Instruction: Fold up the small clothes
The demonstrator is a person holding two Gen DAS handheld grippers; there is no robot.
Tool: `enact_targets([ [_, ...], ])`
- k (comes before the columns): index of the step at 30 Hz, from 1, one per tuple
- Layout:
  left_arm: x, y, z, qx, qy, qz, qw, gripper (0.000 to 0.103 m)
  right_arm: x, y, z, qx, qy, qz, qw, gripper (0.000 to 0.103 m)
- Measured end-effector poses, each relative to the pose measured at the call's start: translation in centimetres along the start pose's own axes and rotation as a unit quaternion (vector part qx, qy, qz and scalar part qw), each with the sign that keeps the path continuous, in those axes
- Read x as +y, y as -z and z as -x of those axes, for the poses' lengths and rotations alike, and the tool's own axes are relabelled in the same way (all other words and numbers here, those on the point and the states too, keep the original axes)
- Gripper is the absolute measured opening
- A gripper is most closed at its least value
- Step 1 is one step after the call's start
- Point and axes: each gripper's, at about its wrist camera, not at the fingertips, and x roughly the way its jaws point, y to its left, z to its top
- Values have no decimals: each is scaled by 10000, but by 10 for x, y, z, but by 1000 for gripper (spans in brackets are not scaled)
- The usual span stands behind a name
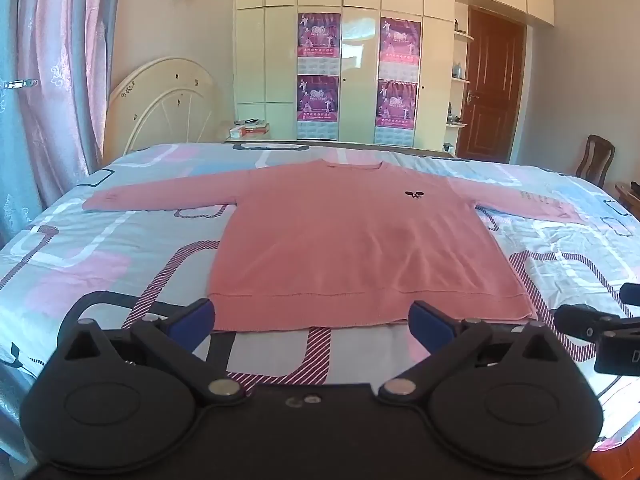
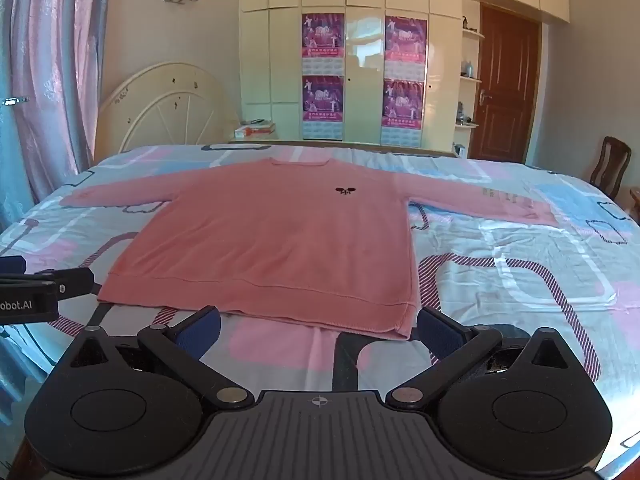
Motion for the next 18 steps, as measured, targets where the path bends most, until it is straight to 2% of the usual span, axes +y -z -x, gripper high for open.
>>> enact_targets([
  [15,0,-1,2,106,-4,-19,9999,103,1,-4,7,38,-25,-35,10000,103],
  [18,15,4,7,104,-30,27,9999,103,-2,-4,3,34,-45,-32,10000,103],
])
